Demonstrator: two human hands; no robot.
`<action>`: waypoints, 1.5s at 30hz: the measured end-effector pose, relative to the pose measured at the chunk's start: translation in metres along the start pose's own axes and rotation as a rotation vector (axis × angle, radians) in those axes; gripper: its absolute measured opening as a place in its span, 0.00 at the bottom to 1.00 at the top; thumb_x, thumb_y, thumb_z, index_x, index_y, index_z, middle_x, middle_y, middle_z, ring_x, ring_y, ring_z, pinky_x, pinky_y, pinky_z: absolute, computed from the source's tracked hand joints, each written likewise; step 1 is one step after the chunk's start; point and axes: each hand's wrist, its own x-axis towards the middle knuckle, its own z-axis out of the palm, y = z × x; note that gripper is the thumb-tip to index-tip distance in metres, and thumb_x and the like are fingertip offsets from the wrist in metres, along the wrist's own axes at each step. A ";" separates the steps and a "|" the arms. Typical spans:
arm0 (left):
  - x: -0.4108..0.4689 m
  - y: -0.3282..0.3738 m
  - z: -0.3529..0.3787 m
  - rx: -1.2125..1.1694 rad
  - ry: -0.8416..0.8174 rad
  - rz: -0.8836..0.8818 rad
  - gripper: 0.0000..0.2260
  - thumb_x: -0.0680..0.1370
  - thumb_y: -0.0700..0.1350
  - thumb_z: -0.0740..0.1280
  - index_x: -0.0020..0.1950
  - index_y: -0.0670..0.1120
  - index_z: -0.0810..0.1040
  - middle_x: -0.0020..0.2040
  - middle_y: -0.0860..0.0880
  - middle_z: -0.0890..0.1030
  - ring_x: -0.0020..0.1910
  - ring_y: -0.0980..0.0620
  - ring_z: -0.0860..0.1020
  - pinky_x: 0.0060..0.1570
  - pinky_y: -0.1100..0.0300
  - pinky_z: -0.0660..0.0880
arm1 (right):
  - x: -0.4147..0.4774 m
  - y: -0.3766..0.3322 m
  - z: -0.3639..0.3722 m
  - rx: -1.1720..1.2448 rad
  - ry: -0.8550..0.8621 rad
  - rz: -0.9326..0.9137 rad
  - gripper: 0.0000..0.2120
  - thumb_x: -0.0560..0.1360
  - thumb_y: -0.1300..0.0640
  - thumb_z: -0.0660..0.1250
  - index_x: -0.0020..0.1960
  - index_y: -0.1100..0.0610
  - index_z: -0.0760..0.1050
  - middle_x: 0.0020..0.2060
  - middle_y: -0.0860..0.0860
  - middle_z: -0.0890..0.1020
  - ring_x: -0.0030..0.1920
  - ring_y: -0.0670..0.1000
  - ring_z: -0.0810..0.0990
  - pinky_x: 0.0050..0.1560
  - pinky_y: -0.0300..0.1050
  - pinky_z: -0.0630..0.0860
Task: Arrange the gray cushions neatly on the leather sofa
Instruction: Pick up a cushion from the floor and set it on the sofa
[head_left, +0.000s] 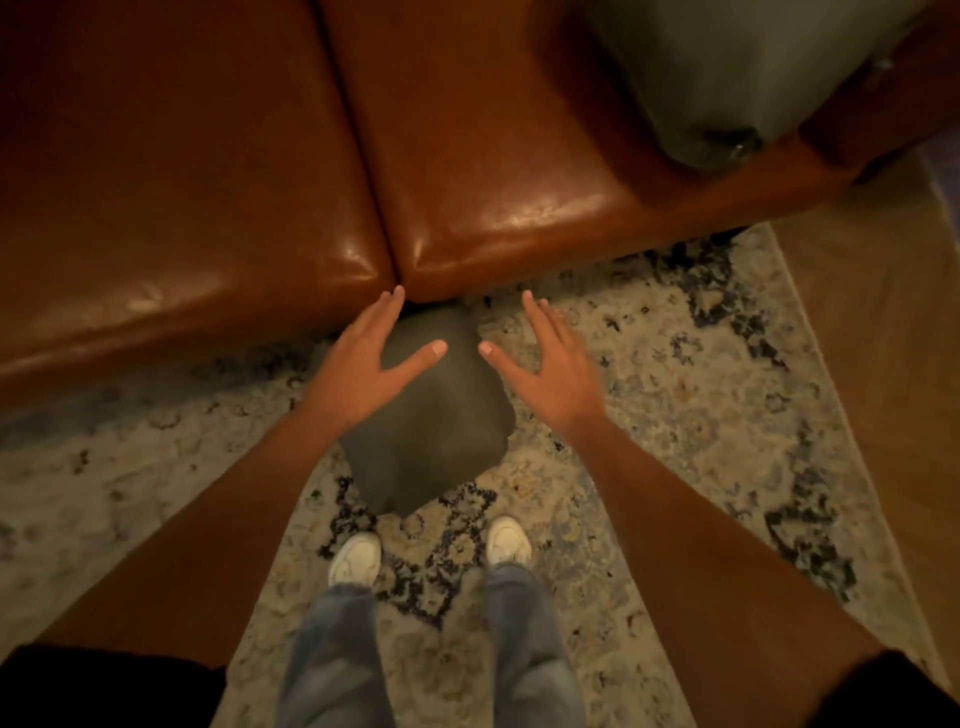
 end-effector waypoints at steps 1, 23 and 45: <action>0.001 -0.005 0.006 -0.015 0.033 -0.030 0.39 0.70 0.69 0.57 0.76 0.58 0.48 0.77 0.55 0.51 0.75 0.54 0.51 0.71 0.52 0.52 | 0.007 0.004 0.005 -0.015 -0.029 -0.025 0.39 0.72 0.30 0.57 0.77 0.43 0.47 0.77 0.46 0.52 0.76 0.49 0.49 0.72 0.56 0.52; 0.076 -0.262 0.172 -0.157 0.327 -0.433 0.43 0.66 0.69 0.59 0.76 0.54 0.52 0.78 0.49 0.50 0.76 0.47 0.51 0.72 0.49 0.50 | 0.166 0.130 0.229 -0.266 -0.133 -0.032 0.43 0.69 0.25 0.51 0.76 0.43 0.45 0.77 0.50 0.50 0.76 0.54 0.49 0.71 0.64 0.51; 0.068 -0.250 0.173 -0.512 0.521 -0.540 0.57 0.54 0.75 0.68 0.76 0.56 0.49 0.76 0.47 0.58 0.72 0.44 0.62 0.69 0.43 0.61 | 0.138 0.109 0.229 0.354 -0.237 0.251 0.61 0.51 0.22 0.65 0.76 0.42 0.44 0.75 0.54 0.56 0.72 0.60 0.60 0.70 0.63 0.60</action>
